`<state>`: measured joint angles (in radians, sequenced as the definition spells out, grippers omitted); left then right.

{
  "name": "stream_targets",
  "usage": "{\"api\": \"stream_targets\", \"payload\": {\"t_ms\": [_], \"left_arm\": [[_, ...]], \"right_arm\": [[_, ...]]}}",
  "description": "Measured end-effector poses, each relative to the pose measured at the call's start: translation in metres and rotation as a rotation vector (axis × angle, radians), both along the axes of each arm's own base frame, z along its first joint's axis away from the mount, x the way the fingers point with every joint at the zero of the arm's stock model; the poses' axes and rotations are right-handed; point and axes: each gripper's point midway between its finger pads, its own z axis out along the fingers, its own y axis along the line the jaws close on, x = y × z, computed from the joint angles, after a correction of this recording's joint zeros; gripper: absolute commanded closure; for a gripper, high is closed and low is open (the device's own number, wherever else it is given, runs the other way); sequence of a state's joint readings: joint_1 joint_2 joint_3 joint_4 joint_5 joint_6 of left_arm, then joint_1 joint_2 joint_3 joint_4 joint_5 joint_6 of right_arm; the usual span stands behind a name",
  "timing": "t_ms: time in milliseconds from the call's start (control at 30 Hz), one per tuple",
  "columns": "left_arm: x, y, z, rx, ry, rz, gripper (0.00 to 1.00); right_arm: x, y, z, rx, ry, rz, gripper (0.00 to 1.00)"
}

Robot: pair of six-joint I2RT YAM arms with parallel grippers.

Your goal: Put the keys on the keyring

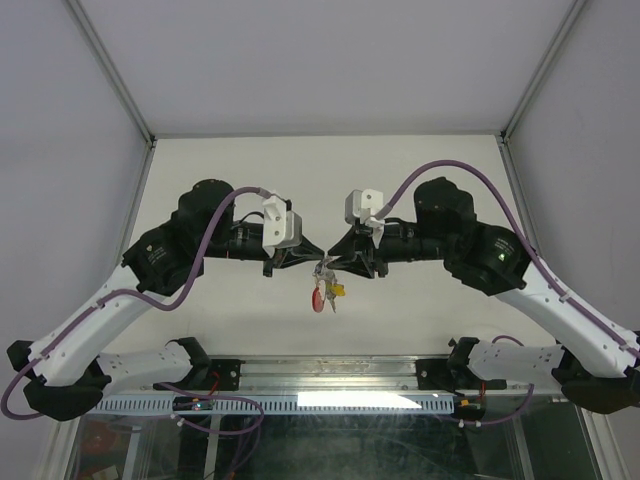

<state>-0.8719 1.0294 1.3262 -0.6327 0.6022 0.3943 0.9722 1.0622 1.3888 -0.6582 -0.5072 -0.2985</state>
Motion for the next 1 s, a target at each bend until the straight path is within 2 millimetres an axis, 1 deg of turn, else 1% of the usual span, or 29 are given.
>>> {"api": "stream_targets", "payload": {"t_ms": [133, 300, 467, 667, 833, 933, 1000], "left_arm": [[0.000, 0.000, -0.004, 0.021, 0.005, -0.005, 1.00], [0.000, 0.001, -0.009, 0.042, 0.016, -0.006, 1.00], [0.000, 0.001, -0.011, 0.048, 0.015, -0.008, 1.00], [-0.001, 0.002, -0.011, 0.055, 0.012, -0.011, 1.00], [-0.002, 0.003, -0.012, 0.060, 0.013, -0.016, 1.00], [-0.003, 0.003, -0.012, 0.060, 0.014, -0.018, 1.00], [-0.003, 0.003, -0.012, 0.059, 0.013, -0.018, 1.00]], "right_arm": [[0.000, 0.000, 0.002, 0.000, -0.008, 0.005, 0.79], [0.002, 0.003, -0.003, -0.016, -0.001, 0.007, 0.80], [0.003, 0.005, -0.008, -0.029, 0.007, 0.009, 0.82], [0.004, 0.007, -0.012, -0.044, 0.014, 0.011, 0.93], [0.004, 0.007, -0.014, -0.056, 0.023, 0.012, 0.93], [0.004, 0.007, -0.014, -0.057, 0.024, 0.013, 0.85], [0.004, 0.007, -0.014, -0.057, 0.024, 0.014, 0.84]]}}
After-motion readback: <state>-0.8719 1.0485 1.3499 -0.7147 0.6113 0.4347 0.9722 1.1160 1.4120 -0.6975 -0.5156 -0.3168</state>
